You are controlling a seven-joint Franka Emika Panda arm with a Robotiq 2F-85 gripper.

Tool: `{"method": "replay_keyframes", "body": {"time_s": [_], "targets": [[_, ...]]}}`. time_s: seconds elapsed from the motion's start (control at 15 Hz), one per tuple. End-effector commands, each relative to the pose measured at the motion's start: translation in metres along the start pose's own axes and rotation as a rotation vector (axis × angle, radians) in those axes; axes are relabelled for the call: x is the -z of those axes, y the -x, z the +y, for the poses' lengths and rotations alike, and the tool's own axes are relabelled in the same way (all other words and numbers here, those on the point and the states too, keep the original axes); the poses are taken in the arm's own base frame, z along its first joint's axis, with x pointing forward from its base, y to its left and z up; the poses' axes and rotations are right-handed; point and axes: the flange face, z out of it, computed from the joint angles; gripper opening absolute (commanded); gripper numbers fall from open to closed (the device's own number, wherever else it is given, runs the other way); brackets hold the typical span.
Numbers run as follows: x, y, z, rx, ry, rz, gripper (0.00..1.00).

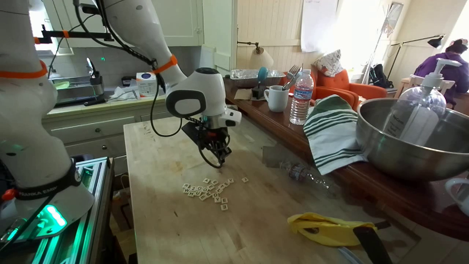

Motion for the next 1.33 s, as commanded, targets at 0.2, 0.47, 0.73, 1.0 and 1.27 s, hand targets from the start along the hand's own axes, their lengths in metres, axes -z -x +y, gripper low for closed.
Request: {"method": "replay_keyframes", "body": {"time_s": [0.2, 0.47, 0.73, 1.0, 1.27], "targets": [[0.041, 0.008, -0.006, 0.029, 0.049, 0.035, 0.00], [0.042, 0.027, -0.031, 0.235, -0.051, -0.009, 0.00], [0.040, 0.058, -0.028, 0.373, -0.087, -0.086, 0.00], [0.039, 0.085, -0.009, 0.418, -0.039, -0.102, 0.00], [0.042, 0.078, 0.019, 0.409, 0.038, -0.098, 0.00]]}}
